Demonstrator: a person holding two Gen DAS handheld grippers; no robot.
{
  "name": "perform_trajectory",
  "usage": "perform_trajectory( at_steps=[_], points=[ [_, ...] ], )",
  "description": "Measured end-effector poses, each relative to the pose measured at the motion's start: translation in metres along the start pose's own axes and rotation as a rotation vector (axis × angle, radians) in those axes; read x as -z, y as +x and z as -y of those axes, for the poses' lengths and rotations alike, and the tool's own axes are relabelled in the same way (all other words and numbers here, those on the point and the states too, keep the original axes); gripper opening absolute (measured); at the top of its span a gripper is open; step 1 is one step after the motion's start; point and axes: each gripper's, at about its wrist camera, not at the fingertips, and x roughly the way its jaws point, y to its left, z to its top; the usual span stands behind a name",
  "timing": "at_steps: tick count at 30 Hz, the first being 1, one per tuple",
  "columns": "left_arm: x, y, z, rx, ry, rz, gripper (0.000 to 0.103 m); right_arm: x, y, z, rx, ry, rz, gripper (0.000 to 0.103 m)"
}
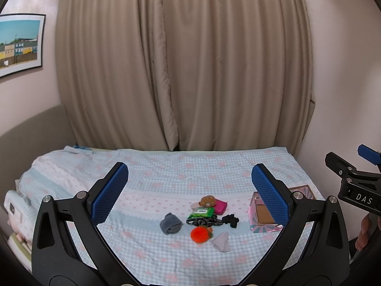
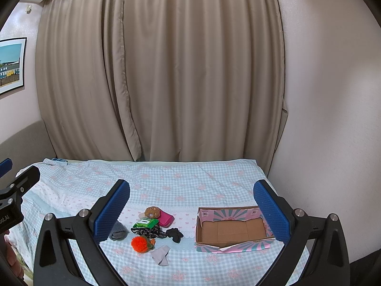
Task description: Organize soft objects
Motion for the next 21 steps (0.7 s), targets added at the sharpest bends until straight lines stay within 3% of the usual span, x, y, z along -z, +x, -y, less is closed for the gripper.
perform_trajectory(
  at_steps=[12, 21],
  points=[
    [-0.007, -0.002, 0.001, 0.001, -0.006, -0.025, 0.103, -0.006, 0.000, -0.001, -0.003, -0.002, -0.021, 0.103],
    [0.001, 0.014, -0.025, 0.019, -0.053, -0.039, 0.103, -0.008, 0.015, -0.013, -0.021, -0.027, -0.026, 0.103]
  ],
)
